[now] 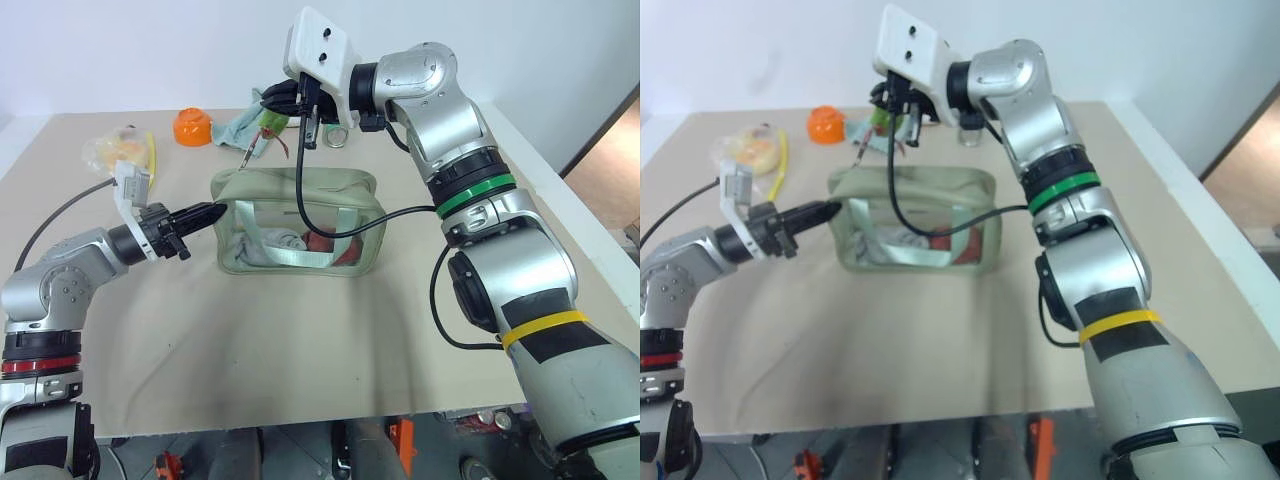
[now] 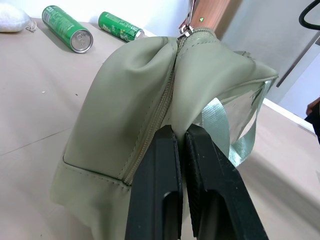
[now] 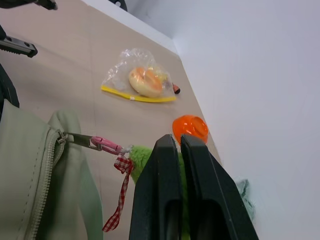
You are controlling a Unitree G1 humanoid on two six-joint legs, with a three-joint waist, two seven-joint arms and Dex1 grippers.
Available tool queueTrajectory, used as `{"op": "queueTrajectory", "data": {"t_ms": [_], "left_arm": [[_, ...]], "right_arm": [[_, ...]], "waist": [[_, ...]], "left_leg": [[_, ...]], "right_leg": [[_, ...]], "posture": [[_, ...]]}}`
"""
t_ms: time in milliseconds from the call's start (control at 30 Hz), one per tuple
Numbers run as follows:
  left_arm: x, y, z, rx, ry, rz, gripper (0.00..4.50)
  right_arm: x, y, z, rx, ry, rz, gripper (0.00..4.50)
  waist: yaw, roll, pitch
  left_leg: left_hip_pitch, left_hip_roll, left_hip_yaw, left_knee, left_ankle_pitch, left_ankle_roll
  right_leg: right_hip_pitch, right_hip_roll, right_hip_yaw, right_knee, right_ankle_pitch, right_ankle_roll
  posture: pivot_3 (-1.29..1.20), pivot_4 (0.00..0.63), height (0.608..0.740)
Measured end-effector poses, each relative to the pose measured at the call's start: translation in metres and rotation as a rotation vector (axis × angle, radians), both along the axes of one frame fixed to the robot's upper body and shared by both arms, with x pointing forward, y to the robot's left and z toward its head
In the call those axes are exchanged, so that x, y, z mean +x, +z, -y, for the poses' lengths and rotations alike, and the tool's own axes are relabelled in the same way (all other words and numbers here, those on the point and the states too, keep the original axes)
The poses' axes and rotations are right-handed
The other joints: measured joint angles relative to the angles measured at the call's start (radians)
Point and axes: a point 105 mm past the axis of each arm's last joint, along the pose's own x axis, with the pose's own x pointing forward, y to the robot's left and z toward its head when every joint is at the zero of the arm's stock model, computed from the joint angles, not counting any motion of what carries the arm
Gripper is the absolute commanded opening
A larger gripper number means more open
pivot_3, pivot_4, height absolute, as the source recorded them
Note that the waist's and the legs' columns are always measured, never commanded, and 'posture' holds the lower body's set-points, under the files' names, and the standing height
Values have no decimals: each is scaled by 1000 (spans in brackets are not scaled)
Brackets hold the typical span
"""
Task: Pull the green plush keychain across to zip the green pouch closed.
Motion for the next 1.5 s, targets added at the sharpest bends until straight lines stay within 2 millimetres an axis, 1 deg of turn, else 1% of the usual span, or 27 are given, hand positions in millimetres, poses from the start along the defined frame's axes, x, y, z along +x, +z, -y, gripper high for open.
{"op": "queueTrajectory", "data": {"t_ms": [133, 200, 333, 567, 700, 933, 1067, 1133, 1233, 1300, 1400, 1500], "left_arm": [[-1, 0, 0, -3, 0, 2, 0], [-2, 1, 1, -5, -6, 5, 0], [-2, 6, 4, -6, -17, 23, 0], [-2, 9, 7, -11, -33, 33, 0], [-1, 12, 9, -12, -42, 42, 0], [0, 5, 6, -16, -33, 16, 0], [0, 5, 6, -17, -33, 17, 0], [-1, 4, 5, -18, -30, 14, 0], [0, 1, 3, -20, -23, 0, 0], [1, -1, 2, -20, -15, -8, 0], [2, -2, 1, -16, -12, -10, 0], [2, -3, 1, -16, -9, -11, 0]], "right_arm": [[-1, 0, 6, -30, 10, 7, 28], [0, -3, 18, -65, 10, 8, 28], [0, -5, 32, -101, 4, 4, 28], [-3, 2, 41, -130, 2, 37, 28], [-2, 2, 45, -130, -10, 36, 28], [-7, -6, 42, -128, 11, 35, 28], [-7, -5, 41, -100, 9, 8, 28], [-8, 0, 36, -71, 18, -6, 28], [-15, 5, 25, -40, 53, -11, 28], [-24, 8, 18, -32, 90, -12, 28], [-34, 8, 15, -13, 132, -46, 28], [-41, 6, 16, -12, 164, -80, 28]], "waist": [[1, 0, 0], [1, 0, 0], [-1, 0, 0], [1, 0, 0], [0, 0, 0], [1, 0, 0], [1, 0, 0], [0, 0, 0], [1, 0, 0], [1, 0, 0], [1, 0, 0], [1, 0, 0]], "left_leg": [[0, 0, 0, 0, 0, 0], [-1, 0, 0, 1, 0, 0], [0, 0, 0, 0, 0, 0], [0, 0, 0, 1, 0, 0], [0, 0, 0, 1, 0, 0], [0, 0, 0, 1, 0, 0], [0, 0, 0, 1, 0, 0], [0, 0, 0, 1, 0, 0], [0, 0, 0, 1, 0, 0], [0, 0, 0, 1, 0, 0], [0, 0, 0, 1, 0, 0], [0, 0, 0, 1, 0, 0]], "right_leg": [[0, 0, 0, 0, 0, 0], [0, 0, 0, 0, 0, 0], [0, 0, 0, 1, 0, 0], [0, 0, 0, 0, 0, 0], [0, 0, 0, 1, 0, 0], [0, 0, 0, 1, 2, 3], [0, 0, 0, 1, 1, 2], [0, 0, 0, 1, 1, 2], [0, 0, 0, 1, 1, 2], [0, 0, 0, 1, 1, 2], [0, 0, 0, 1, 2, 3], [0, 0, 0, 1, 2, 3]], "posture": [[0, 150, 740], [0, 150, 740], [0, 150, 740], [0, 150, 740], [0, 150, 740], [0, 150, 740], [0, 150, 740], [0, 150, 740], [0, 150, 740], [0, 150, 740], [0, 150, 740], [0, 150, 740]]}}
